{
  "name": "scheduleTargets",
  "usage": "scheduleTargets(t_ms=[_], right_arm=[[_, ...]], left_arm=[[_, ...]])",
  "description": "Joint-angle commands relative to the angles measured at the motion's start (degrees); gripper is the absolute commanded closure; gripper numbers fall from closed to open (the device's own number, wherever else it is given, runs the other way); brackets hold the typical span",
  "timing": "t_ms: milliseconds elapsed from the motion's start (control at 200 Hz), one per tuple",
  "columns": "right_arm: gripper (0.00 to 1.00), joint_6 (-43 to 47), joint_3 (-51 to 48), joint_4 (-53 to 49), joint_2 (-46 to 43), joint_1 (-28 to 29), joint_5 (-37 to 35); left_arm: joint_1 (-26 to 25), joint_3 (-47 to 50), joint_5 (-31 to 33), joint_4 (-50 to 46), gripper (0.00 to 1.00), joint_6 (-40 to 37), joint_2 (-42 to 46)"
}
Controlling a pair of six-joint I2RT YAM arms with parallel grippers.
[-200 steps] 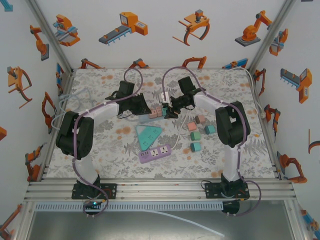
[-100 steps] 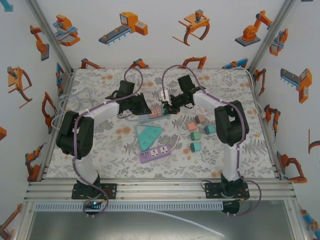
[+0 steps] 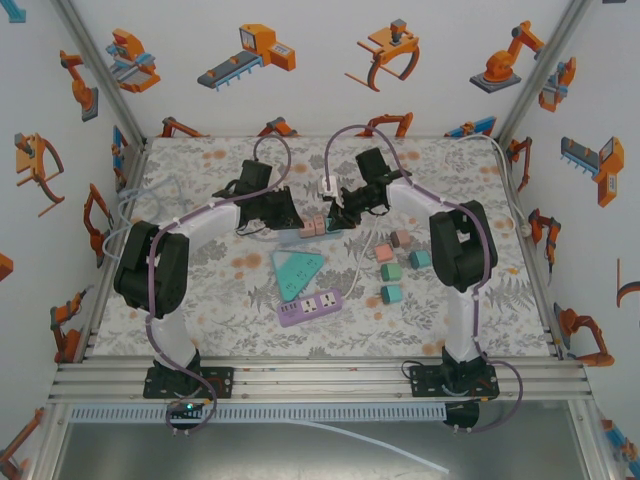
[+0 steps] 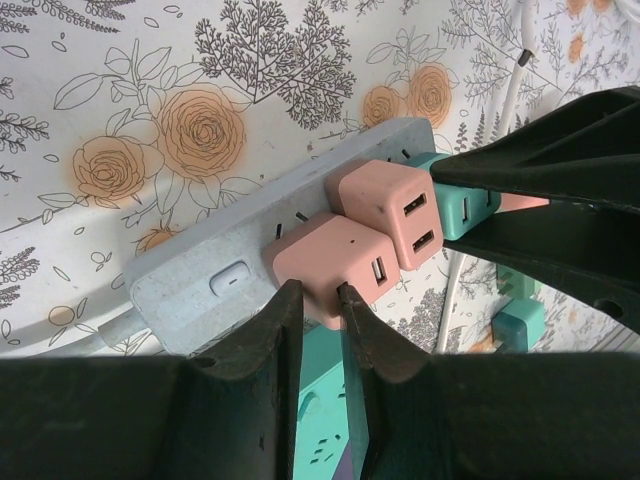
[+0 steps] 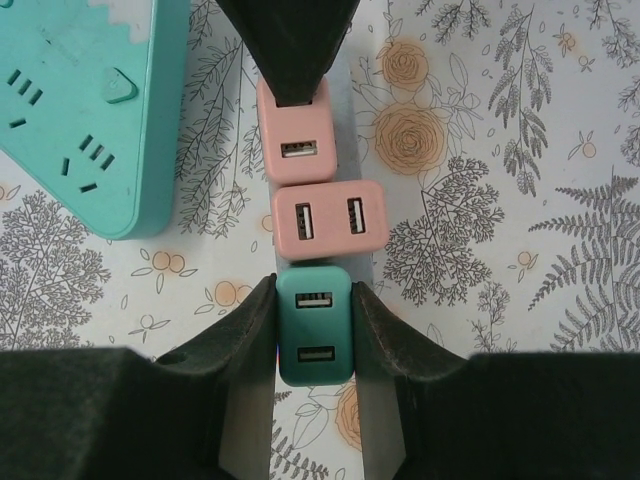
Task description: Pull the plug off the socket
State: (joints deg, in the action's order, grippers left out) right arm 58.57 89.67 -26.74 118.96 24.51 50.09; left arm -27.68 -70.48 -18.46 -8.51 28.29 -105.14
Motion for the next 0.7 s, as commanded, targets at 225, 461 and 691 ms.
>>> scheduleTargets(t_ms=[225,461,691], right_arm=[[1.0,-3.73,5.94,0.95,-1.68,0.82,10.39],[1.0,-4.16,7.05,1.25,-1.92,0.49,10.04],[1.0,-3.01,5.32,0.1,-3.01,0.55,10.24]], left_arm=[[-2.94,1.48,6.23,-10.29,0.74,-6.03,-6.41],[-3.03,1.46,7.5,-11.22,0.74,-6.67,-6.23],[-3.0,1.03,8.0,-11.47,0.74,-6.43,-6.32]])
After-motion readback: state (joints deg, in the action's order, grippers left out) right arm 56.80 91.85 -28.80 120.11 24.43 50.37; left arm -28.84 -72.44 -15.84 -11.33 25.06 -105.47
